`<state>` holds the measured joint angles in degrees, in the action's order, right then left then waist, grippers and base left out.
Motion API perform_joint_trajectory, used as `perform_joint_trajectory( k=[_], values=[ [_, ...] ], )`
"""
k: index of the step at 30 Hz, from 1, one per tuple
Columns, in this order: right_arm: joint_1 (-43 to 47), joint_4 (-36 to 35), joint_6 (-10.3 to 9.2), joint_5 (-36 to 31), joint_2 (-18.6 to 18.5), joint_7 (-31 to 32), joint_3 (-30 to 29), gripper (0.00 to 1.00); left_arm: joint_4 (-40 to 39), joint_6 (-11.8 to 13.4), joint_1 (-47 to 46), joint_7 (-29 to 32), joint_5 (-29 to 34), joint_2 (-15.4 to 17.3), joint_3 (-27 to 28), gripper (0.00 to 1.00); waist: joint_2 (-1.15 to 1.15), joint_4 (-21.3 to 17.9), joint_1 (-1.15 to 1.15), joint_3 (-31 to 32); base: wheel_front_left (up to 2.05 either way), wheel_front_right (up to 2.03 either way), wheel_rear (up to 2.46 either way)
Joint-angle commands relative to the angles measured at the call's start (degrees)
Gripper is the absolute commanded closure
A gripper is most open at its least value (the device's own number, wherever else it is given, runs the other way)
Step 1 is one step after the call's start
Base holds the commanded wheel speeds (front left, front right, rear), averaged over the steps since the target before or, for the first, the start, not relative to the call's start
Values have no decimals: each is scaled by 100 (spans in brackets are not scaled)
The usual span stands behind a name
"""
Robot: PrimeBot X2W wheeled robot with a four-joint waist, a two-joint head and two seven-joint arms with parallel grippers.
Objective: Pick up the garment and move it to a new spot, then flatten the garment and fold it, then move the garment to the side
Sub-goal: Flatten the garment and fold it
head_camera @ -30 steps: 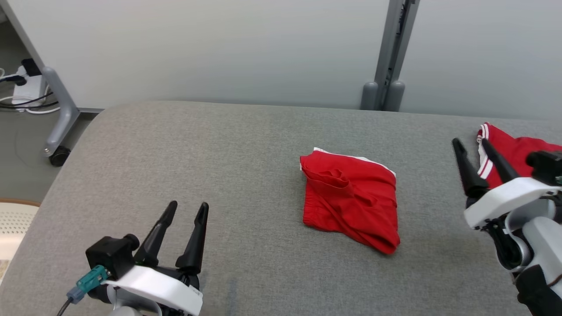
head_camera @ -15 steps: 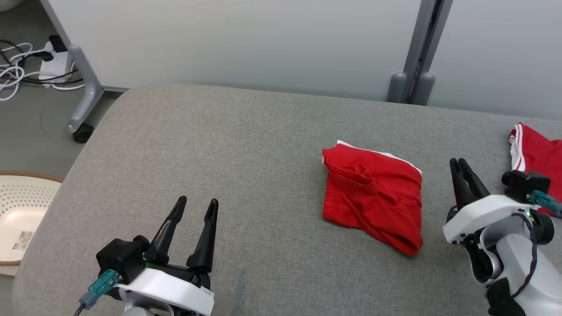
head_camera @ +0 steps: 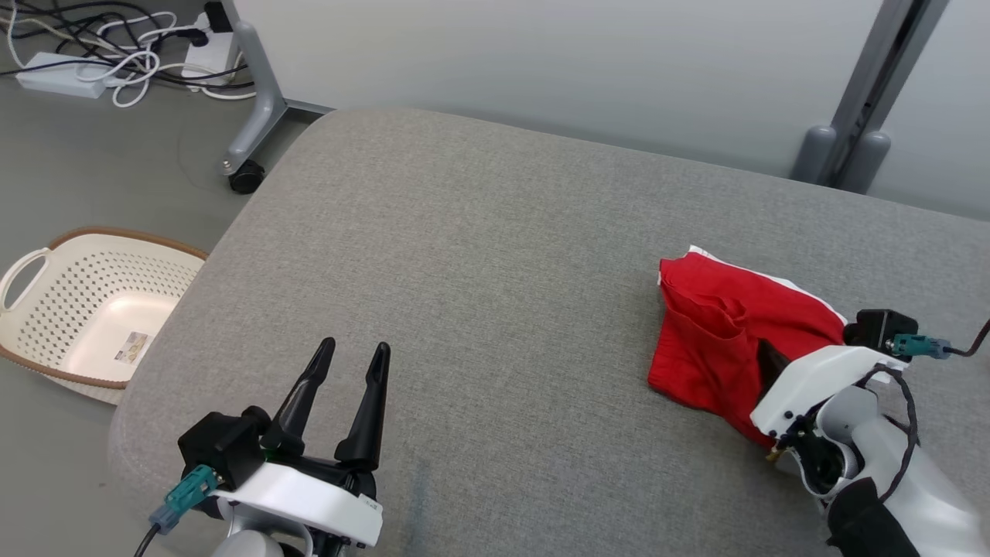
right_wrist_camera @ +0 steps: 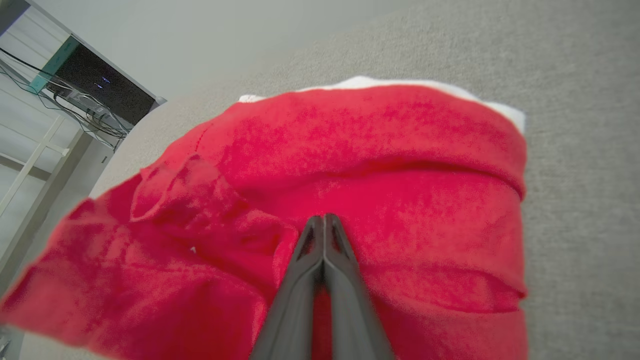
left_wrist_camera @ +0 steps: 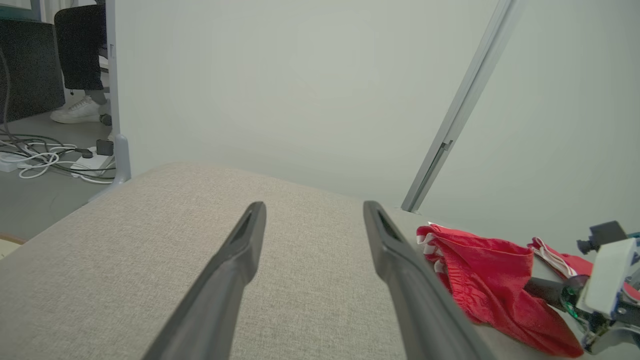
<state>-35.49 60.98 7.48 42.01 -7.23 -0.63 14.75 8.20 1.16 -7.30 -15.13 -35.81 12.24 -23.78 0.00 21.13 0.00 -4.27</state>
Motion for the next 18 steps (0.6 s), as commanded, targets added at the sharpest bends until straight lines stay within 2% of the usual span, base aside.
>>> perform_joint_trajectory(
  k=[1, 5, 10, 14, 18],
  values=[
    [174, -201, 3, 357, 62, 114, 53, 100, 51, -55, -2, 3, 55, -3, 55, 0, 0, 137, 0, -10, 0, 0, 0],
    [528, -873, 3, 1088, 157, 273, 369, 100, 121, -107, 48, 2, 117, -49, 122, 0, 0, 206, 0, 38, 0, 0, 0],
    [894, -1592, 3, 1472, 179, 420, 1020, 100, 188, -126, 90, 2, 149, -54, 153, 0, 0, 148, 0, 94, 0, 0, 0],
    [1107, -2149, 3, 1722, 45, 580, 1705, 100, 230, -141, 110, 2, 166, -48, 152, 0, 0, 9, 0, 144, 0, 0, 0],
    [1073, -2585, 3, 1858, -187, 269, 2018, 100, 226, -121, 129, 2, 175, -26, 160, 0, 0, -183, 0, 201, 0, 0, 0]
  ],
)
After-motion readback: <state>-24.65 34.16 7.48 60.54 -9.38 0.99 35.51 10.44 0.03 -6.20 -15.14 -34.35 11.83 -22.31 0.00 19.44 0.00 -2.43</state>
